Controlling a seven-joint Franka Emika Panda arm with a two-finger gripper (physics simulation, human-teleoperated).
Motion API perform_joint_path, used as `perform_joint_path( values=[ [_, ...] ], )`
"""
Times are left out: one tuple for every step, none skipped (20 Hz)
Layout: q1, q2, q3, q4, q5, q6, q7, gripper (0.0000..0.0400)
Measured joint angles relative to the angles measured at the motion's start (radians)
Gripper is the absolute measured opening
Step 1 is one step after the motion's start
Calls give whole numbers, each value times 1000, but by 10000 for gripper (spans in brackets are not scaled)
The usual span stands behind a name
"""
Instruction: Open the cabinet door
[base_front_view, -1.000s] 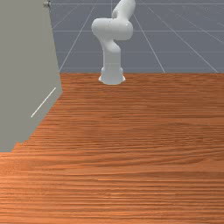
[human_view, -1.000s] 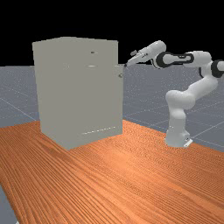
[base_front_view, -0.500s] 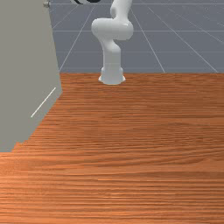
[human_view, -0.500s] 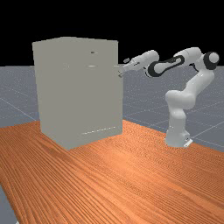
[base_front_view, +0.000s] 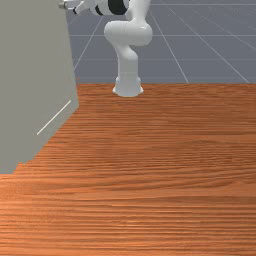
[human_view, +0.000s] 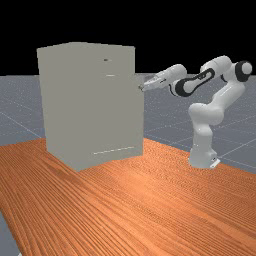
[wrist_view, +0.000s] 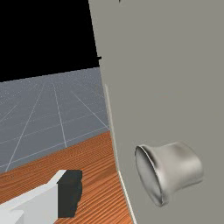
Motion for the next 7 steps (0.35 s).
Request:
perform_joint_path(
  values=[
    [-5, -7, 32, -8, 7, 0, 26, 400],
    [-7, -12, 53, -13, 11, 0, 42, 400],
    [-10, -15, 75, -16, 16, -2, 58, 400],
    [-17, -19, 118, -22, 28, -1, 94, 400],
    [-19, -23, 175, -27, 41, 0, 136, 400],
    [-14, -22, 240, -29, 52, 0, 177, 400],
    [-8, -16, 310, -26, 66, 0, 219, 400]
  ],
)
